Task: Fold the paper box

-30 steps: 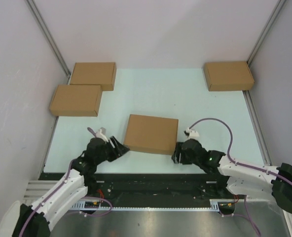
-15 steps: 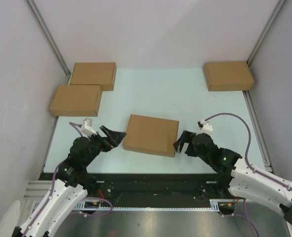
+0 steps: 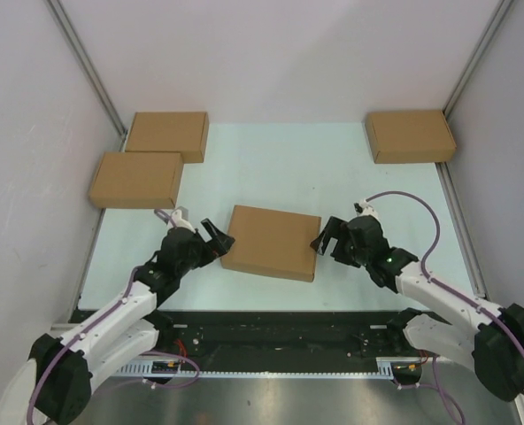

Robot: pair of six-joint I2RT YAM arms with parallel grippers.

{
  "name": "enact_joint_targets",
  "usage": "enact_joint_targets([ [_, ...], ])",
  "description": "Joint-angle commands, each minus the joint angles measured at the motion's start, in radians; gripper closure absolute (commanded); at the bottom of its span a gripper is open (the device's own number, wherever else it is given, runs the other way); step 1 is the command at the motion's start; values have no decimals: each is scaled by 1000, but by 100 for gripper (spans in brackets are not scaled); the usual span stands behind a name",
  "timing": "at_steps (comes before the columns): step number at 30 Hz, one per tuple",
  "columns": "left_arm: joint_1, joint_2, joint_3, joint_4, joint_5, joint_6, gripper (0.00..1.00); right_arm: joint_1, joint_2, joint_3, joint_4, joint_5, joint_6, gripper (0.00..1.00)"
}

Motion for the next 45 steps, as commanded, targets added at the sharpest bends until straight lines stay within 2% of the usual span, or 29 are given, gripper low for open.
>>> enact_joint_targets([
  [1, 24, 51, -4, 156, -3, 32, 0, -18, 109, 25, 112, -80, -13, 3],
  [5, 38, 140, -33, 271, 104, 23, 0, -21, 212, 25, 184, -107, -11, 7],
  [7, 38, 191, -50, 336, 138, 9, 4, -38, 248, 25, 245, -116, -9, 10],
  [13, 38, 353, -23, 475, 242, -14, 18, -136, 334, 48, 340, -180, -20, 32],
  [14, 36, 378, -4, 494, 254, -17, 20, -145, 350, 57, 345, -191, -25, 40],
  [16, 38, 453, 29, 508, 264, -16, 23, -171, 399, 84, 360, -199, -34, 45],
  [20, 38, 574, 112, 571, 294, -37, 26, -214, 494, 143, 385, -223, -51, 47],
  [24, 52, 671, 204, 566, 303, -31, 26, -253, 580, 218, 402, -246, -65, 47],
  [29, 73, 743, 290, 552, 319, -39, 25, -285, 676, 308, 402, -275, -83, 46],
  [32, 92, 725, 321, 507, 308, -14, 21, -294, 663, 313, 393, -266, -91, 44],
  [33, 98, 713, 329, 487, 302, -6, 18, -294, 643, 315, 374, -257, -103, 42],
  [35, 122, 665, 356, 416, 287, 18, 13, -302, 606, 313, 344, -219, -109, 29],
  [36, 131, 645, 367, 384, 278, 29, 10, -305, 550, 316, 304, -201, -109, 23],
  [37, 148, 599, 379, 315, 262, 38, 8, -314, 517, 316, 284, -181, -114, 13],
  [40, 171, 496, 436, 146, 184, 92, 2, -322, 384, 359, 168, -101, -147, 3],
  [43, 174, 412, 510, -52, 80, 138, 0, -319, 242, 416, 58, -21, -186, 1],
  [45, 170, 355, 531, -168, -46, 107, 0, -293, 169, 422, 16, 34, -207, 1],
])
